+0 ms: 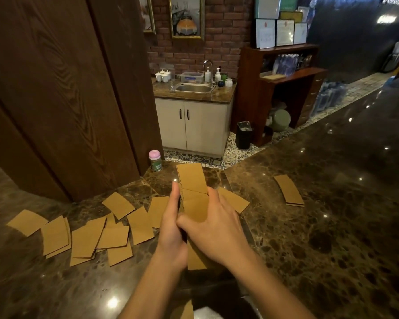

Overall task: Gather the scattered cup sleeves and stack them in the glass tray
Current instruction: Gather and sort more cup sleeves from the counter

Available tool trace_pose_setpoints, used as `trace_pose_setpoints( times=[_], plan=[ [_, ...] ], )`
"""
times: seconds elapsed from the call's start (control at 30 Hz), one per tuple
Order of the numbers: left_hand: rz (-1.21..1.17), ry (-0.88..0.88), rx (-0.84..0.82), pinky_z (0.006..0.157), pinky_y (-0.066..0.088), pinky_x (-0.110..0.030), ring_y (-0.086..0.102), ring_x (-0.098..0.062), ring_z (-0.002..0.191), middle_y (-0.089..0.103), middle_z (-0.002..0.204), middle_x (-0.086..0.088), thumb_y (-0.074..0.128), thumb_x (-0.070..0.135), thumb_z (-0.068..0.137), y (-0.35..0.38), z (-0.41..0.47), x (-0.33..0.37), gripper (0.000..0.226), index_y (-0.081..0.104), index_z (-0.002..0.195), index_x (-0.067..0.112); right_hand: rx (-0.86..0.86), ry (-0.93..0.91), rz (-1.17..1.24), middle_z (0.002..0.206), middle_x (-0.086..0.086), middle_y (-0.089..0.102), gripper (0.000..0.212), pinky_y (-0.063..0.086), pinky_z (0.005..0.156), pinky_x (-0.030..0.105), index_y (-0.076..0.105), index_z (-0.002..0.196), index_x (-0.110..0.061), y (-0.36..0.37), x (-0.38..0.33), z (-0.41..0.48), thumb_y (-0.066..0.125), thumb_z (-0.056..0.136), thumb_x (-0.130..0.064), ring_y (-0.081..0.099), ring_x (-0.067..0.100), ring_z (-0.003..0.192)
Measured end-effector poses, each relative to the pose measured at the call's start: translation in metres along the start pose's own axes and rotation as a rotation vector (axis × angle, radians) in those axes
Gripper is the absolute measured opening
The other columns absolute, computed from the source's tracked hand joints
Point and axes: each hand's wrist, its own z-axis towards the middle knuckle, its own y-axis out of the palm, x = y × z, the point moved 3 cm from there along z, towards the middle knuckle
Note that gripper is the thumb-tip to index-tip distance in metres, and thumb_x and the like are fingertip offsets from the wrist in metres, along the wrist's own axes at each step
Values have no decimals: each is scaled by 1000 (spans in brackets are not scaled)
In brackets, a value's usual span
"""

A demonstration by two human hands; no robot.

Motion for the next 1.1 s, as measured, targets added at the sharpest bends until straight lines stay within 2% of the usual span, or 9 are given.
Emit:
trace_pose_setpoints(
  times=[0.17,0.27,0.37,0.5,0.67,0.8,0.9,1.0,1.1],
  plan=[
    [147,171,63,106,47,-35,68,-22,113,75,106,-13,66,38,86,1,5,7,42,75,105,3,-53,-12,-141,160,-6,9,93,31,120,40,19,162,-28,4,2,-6,47,85,-72,8,18,149],
    [276,198,29,59,50,-4,70,7,61,73,55,8,46,13,102,15,-4,9,34,70,80,4,-90,9,-207,164,-4,-38,102,14,127,54,-27,160,-33,2,9,-9,40,94,-72,-26,28,155],
    [256,155,21,51,45,0,65,10,73,70,57,16,30,13,107,46,-22,15,69,71,53,25,-59,-4,-78,159,-5,-50,95,14,126,56,-41,143,-57,-6,4,-15,31,87,-83,-19,30,159],
    [-107,23,-8,71,51,-28,63,-14,66,63,75,-4,40,37,103,30,-5,3,47,74,85,10,86,-91,60,164,-20,-28,87,50,109,42,-26,140,-73,-14,-2,-25,36,80,-85,53,-1,124],
    [-122,4,-57,80,55,-39,67,-25,82,68,90,-13,53,60,91,29,-7,-4,58,74,103,6,206,-65,200,165,-7,18,77,49,98,27,6,156,-52,-12,8,-12,47,93,-71,49,-1,121],
    [5,91,-10,76,61,-38,73,-29,90,72,103,-18,66,20,88,25,-11,-8,40,65,122,-1,181,27,215,162,4,37,66,34,99,27,10,160,-41,-8,13,-7,30,101,-65,46,19,141],
    [66,136,-4,63,61,-34,71,-24,75,71,88,-11,60,15,88,21,-11,4,29,61,115,5,82,96,312,149,-7,55,70,42,96,24,14,157,-45,-10,17,-13,24,94,-74,55,12,132],
    [6,130,1,57,56,-34,64,-24,61,68,76,-14,57,18,92,18,-9,21,19,58,109,9,-2,162,464,119,-18,72,79,50,84,17,32,153,-41,-16,22,-29,41,84,-76,67,-6,105],
    [-54,107,1,63,56,-38,64,-30,67,69,88,-21,58,17,91,17,-5,21,20,60,109,10,-108,316,752,107,-8,81,64,61,88,32,45,146,-33,0,28,-45,71,90,-47,76,5,99]
  ],
)
